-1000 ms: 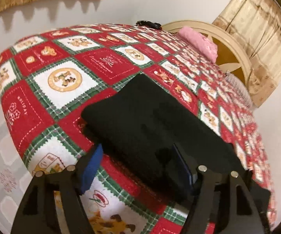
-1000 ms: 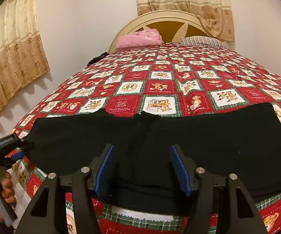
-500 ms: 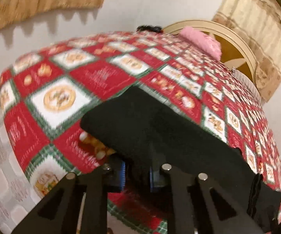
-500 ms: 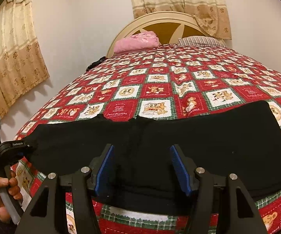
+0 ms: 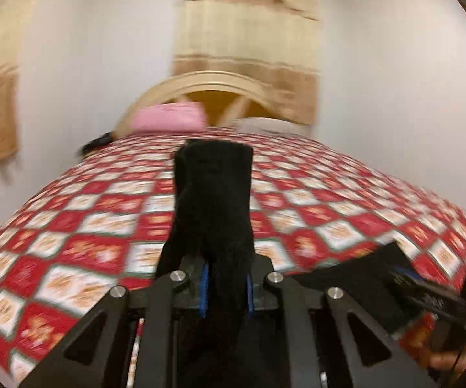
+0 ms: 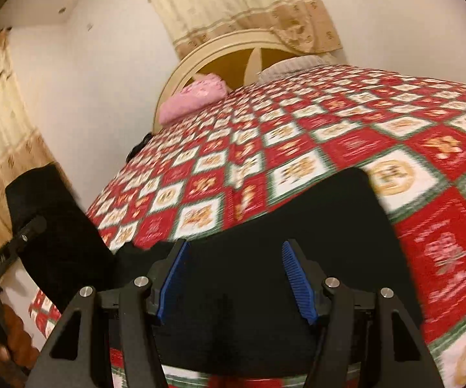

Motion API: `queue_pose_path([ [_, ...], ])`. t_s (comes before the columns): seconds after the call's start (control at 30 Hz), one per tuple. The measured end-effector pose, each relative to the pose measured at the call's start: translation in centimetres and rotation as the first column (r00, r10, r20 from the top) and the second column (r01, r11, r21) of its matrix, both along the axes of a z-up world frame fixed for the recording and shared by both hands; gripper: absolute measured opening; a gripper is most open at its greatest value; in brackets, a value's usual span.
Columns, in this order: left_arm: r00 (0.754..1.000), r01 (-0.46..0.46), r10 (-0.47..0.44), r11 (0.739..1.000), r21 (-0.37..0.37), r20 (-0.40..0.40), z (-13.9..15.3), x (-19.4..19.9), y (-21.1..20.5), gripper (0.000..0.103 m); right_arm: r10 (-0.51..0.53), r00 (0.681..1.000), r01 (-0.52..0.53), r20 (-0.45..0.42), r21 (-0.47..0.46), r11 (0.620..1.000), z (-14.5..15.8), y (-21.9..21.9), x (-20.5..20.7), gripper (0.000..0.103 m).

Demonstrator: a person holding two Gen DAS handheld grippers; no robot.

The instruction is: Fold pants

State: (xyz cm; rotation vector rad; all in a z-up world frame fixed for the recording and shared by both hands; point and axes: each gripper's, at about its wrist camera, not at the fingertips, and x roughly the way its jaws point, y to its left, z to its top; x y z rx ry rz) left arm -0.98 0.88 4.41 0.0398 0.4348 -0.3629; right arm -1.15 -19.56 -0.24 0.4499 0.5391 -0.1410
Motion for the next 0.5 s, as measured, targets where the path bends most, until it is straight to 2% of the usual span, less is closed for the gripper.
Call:
queue_pose_path([
  [0.13, 0.984, 0.173, -0.172, 0.984, 0.03, -0.047, -2.2, -0.2, -5.8, 0.017, -0.053, 0.998, 0.052, 0.019, 0.03, 0.998, 0.0, -2.5, -1.4, 0.061],
  [0.2, 0.973, 0.226, -0.221, 0.972, 0.064, -0.065, -3.5, -0.8, -8.3, 0.017, -0.07, 0.997, 0.068, 0.022, 0.056, 0.996, -0.2, -3.6, -1.9, 0.061],
  [0.3, 0.962, 0.269, -0.257, 0.948, 0.17, -0.091, -6.3, -1.4, -11.0, 0.017, -0.044, 0.998, 0.039, 0.035, 0.117, 0.992, -0.6, -4.4, -2.1, 0.061],
  [0.4, 0.948, 0.308, -0.27, 0.915, 0.262, -0.17, -8.7, -1.2, -12.2, 0.021, 0.006, 0.998, -0.017, 0.061, 0.179, 0.984, -0.7, -4.7, -1.9, 0.061],
  [0.47, 0.946, 0.316, -0.279, 0.909, 0.271, -0.167, -8.7, -1.5, -11.8, 0.023, 0.027, 0.997, -0.04, 0.071, 0.193, 0.98, -0.5, -4.7, -1.5, 0.061],
  [0.5, 0.939, 0.332, -0.293, 0.907, 0.259, -0.179, -8.2, -1.6, -11.4, 0.03, 0.039, 0.996, -0.054, 0.076, 0.201, 0.978, -0.4, -4.7, -1.3, 0.061],
])
